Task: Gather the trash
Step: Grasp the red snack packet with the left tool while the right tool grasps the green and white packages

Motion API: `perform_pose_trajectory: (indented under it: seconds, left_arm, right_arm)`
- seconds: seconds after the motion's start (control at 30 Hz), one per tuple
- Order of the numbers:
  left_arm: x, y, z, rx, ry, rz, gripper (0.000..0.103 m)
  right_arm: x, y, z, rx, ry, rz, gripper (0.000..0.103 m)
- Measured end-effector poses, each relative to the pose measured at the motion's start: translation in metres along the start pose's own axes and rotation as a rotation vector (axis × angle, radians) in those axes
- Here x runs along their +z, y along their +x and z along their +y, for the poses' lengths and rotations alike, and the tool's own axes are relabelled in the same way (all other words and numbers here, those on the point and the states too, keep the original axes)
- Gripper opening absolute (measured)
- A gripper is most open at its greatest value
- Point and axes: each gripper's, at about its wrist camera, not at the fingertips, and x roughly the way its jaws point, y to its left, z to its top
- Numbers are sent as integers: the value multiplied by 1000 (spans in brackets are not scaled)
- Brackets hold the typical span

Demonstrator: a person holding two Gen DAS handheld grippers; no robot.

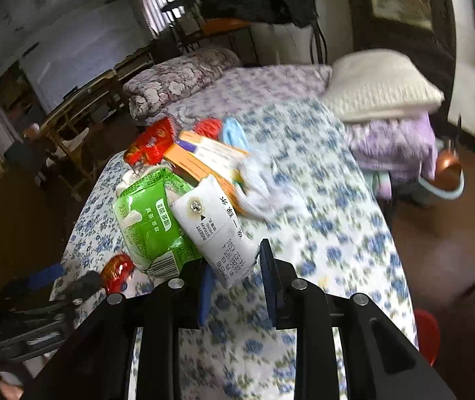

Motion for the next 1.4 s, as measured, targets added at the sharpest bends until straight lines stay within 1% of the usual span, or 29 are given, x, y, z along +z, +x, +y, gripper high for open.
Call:
perform_pose_trajectory:
  seconds: [0.07,0.13,0.17,0.23,0.27,0.33,0.37,0.4,0.47,0.53,0.63,0.73,0.9,1.0,1.03,1.1,1.13,1.17,1.23,1.4]
  left_arm:
    - [1,12,-4,27,12,34,94]
    - [0,18,-2,8,-8,54,94]
    - [0,21,0,-7,-23,58,92]
    - [1,24,2,-27,-32,59,71]
    - [1,28,3,-43,-35,73,66]
    - [0,33,4,-54,-33,88,42]
    - [1,35,3,-70,-35,95,41]
    - [1,35,3,-76,-39,89,40]
    - [1,33,4,-86,-44,79,39]
    - [0,30,6,-106,-60,74,39]
    - [1,27,12,-118,-85,66,39]
    - [2,22,17,-153,-119,51,39]
    - [1,13,16,-179,-129,33,39]
    - [1,10,14,-190,-128,26,39]
    - [1,9,14,-195,-131,23,39]
    - [2,9,14,-203,-136,22,39]
    - [2,8,14,-203,-138,21,39]
    - [2,8,15,-204,-140,19,39]
    - [2,8,16,-205,-143,17,39]
    - [2,5,20,-209,-156,6,39]
  right_arm:
    - [-2,5,-1,-7,2,19,26]
    - [-4,10,0,-10,2,51,26]
    - [-4,12,0,-12,1,63,26]
    - [-6,15,1,-12,1,82,26]
    - [-7,15,2,-12,1,85,27]
    - [-7,14,1,-12,6,85,27]
    - [-7,15,0,-6,14,87,30]
    - [-6,15,-1,-4,21,88,30]
    - [-5,15,-2,-2,30,86,42]
    - [-5,17,-1,-5,27,83,45]
    - [-3,23,0,-4,21,98,46]
    - [-2,30,-1,1,32,113,47]
    - [9,38,-3,21,57,94,48]
    - [13,51,-5,38,78,119,48]
    - [15,56,-6,54,89,136,46]
    - [15,65,-7,88,103,166,28]
    - [16,69,-6,111,102,175,16]
    - [15,69,-5,119,100,169,13]
    - [15,62,1,99,65,136,13]
    - [12,47,10,84,30,74,13]
